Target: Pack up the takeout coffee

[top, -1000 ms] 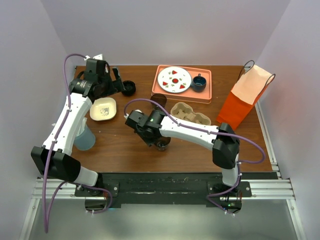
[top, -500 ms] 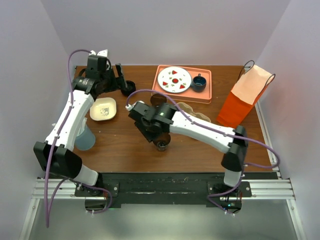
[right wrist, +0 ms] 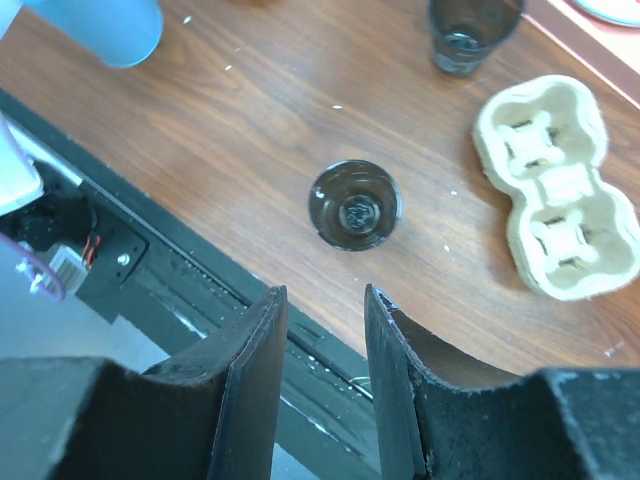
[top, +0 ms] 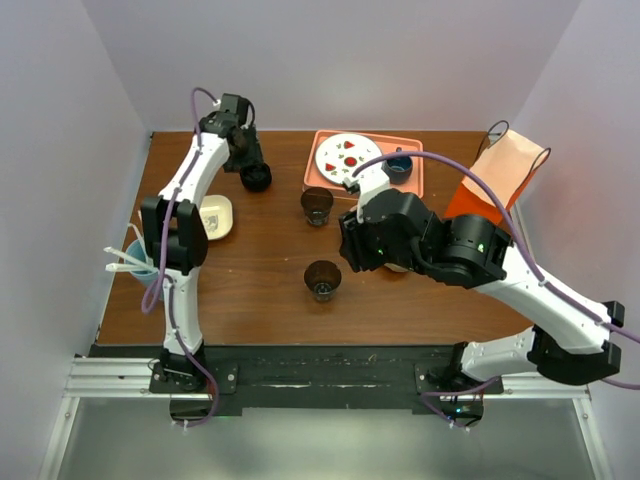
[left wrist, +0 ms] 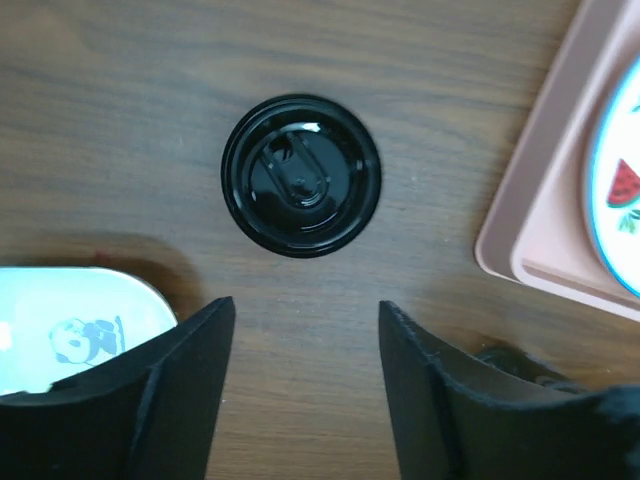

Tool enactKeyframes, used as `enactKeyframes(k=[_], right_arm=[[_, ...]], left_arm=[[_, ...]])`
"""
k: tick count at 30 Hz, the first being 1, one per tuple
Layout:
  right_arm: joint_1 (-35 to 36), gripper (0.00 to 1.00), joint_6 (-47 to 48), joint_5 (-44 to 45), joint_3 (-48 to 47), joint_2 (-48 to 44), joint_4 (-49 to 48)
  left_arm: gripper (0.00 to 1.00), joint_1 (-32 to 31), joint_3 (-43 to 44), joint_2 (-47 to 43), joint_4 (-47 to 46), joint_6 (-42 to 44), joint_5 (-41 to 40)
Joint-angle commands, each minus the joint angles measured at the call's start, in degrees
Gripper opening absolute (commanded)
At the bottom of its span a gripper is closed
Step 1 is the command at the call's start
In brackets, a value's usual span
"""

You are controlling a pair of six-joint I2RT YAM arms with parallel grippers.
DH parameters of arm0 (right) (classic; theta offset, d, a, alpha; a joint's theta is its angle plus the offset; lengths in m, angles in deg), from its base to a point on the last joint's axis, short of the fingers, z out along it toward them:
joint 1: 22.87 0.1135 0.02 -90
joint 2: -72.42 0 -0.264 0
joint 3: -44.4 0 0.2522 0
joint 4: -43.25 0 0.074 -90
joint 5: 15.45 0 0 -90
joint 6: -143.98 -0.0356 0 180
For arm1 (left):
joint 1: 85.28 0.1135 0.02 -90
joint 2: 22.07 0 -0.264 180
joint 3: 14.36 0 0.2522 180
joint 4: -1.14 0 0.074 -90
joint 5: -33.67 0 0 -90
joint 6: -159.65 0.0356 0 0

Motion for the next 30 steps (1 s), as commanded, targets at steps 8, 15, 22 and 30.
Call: enactKeyframes(k=[8, 15, 22, 30], right_arm=[[0.07, 0.38, -2.39, 9.13, -0.56, -0.06, 0.79], [0.07, 0.37, -2.30, 8.78, -3.81, 4.34, 0.78], [-0.02, 0.37, -1.77, 9.56, -3.55, 5.31, 1.31], [-0.11, 0.37, 1.48, 10.36, -4.42, 6.36, 1.84]], left_arm=[[0.51, 4.98, -1.68, 2.42, -5.62, -5.95, 1.36], [0.48, 5.33, -3.44, 5.32, -9.74, -5.86, 4.60], [0.44, 5.95, -2.12, 7.79, -8.26, -6.21, 3.11], [0.41, 6.57, -1.60, 9.63, -10.89, -5.16, 5.39]])
